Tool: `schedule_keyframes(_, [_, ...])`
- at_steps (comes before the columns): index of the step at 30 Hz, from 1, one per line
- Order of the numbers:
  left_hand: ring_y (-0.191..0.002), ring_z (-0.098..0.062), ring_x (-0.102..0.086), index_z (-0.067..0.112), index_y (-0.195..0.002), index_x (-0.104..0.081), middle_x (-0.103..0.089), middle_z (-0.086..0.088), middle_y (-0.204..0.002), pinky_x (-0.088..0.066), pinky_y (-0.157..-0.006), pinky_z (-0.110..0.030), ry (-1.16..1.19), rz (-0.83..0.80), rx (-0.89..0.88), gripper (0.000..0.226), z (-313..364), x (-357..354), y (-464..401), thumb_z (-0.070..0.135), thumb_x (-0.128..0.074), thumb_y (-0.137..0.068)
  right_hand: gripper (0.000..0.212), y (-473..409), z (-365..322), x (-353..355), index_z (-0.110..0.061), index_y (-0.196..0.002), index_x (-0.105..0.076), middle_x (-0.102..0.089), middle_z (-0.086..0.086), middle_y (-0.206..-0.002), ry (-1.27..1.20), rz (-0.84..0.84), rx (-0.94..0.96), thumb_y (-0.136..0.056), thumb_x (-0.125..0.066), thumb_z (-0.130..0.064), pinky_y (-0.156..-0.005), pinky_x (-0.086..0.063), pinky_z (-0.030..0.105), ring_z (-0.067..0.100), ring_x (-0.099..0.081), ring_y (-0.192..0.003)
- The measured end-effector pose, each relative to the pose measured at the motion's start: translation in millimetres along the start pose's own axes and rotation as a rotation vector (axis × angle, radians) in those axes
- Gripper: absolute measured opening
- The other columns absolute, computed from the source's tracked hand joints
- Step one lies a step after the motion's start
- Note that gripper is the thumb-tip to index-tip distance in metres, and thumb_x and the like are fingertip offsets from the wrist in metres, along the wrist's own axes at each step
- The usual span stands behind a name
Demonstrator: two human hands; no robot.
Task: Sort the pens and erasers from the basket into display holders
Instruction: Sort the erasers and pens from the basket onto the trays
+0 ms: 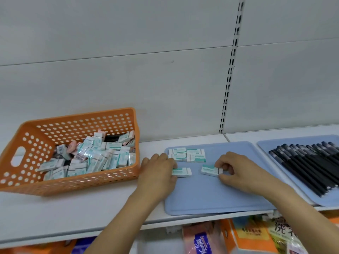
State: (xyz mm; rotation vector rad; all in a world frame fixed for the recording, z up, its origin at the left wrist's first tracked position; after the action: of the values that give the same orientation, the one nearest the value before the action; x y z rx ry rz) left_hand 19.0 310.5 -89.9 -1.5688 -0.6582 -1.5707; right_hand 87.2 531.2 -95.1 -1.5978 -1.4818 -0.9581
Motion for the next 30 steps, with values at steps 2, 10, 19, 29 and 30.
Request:
schedule_keyframes(2, [-0.115,-0.019,-0.045,0.03,-0.127,-0.055,-0.051,0.004,-0.122,-0.036,-0.093,-0.036,0.044,-0.036,0.024,0.036,-7.6,-3.5,-3.7,0.038,-0.053,-0.092,0.017,-9.7,-10.5,-10.0,-0.031,-0.103,-0.058,-0.049,-0.013,-0.096,-0.001,0.024,0.038,-0.088,-0.06,-0.024,-0.075,-0.042,0.02,0.002,-0.048,-0.082])
schedule_keyframes(10, [-0.116,-0.019,-0.047,0.024,-0.128,-0.058,-0.051,0.003,-0.126,-0.042,-0.093,-0.036,0.21,0.04,0.059,0.033,-8.3,-20.7,-15.9,0.028,-0.054,-0.095,0.017,-25.0,-20.6,-20.5,-0.024,-0.105,-0.06,-0.055,-0.01,-0.11,-0.001,0.154,0.103,-0.09,-0.058,-0.016,-0.086,-0.047,0.031,0.011,-0.053,-0.105])
schedule_keyframes(19, [-0.105,0.004,-0.053,0.033,-0.117,-0.064,-0.06,0.019,-0.109,-0.041,-0.088,-0.012,0.578,0.239,-0.159,0.024,-14.1,82.1,65.7,0.033,-0.061,-0.093,0.014,-36.5,-90.1,-0.9,-0.028,-0.099,-0.064,-0.057,-0.019,-0.104,-0.168,0.329,0.341,-0.089,-0.065,-0.019,-0.084,-0.046,0.03,0.006,-0.052,-0.103])
schedule_keyframes(29, [-0.125,-0.014,-0.044,0.026,-0.137,-0.05,-0.049,0.005,-0.137,-0.038,-0.106,-0.035,0.124,-0.136,0.109,0.063,-182.3,96.7,34.9,0.046,-0.071,-0.082,0.026,-81.7,-252.0,-25.7,-0.025,-0.115,-0.062,-0.058,-0.009,-0.112,0.145,0.039,0.571,-0.089,-0.061,-0.029,-0.086,-0.047,0.035,0.01,-0.052,-0.107])
schedule_keyframes(30, [-0.125,-0.016,-0.043,0.026,-0.139,-0.047,-0.048,0.003,-0.137,-0.04,-0.105,-0.038,0.089,-0.183,0.084,0.069,-183.4,91.3,30.1,0.051,-0.071,-0.08,0.028,-90.1,-260.4,-32.9,-0.022,-0.116,-0.061,-0.059,-0.004,-0.115,0.264,0.007,0.536,-0.089,-0.059,-0.03,-0.086,-0.048,0.039,0.016,-0.054,-0.109])
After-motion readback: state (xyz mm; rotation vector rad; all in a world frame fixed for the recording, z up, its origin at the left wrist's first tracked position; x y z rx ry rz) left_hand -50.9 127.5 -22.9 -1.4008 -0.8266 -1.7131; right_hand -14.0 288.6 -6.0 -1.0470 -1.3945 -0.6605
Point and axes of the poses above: each hand's wrist, its own y-axis away from the middle knuckle, its own x-axis out of the back of the hand, z = x × y, the point moved 3 cm from there along -y, towards the middle knuckle
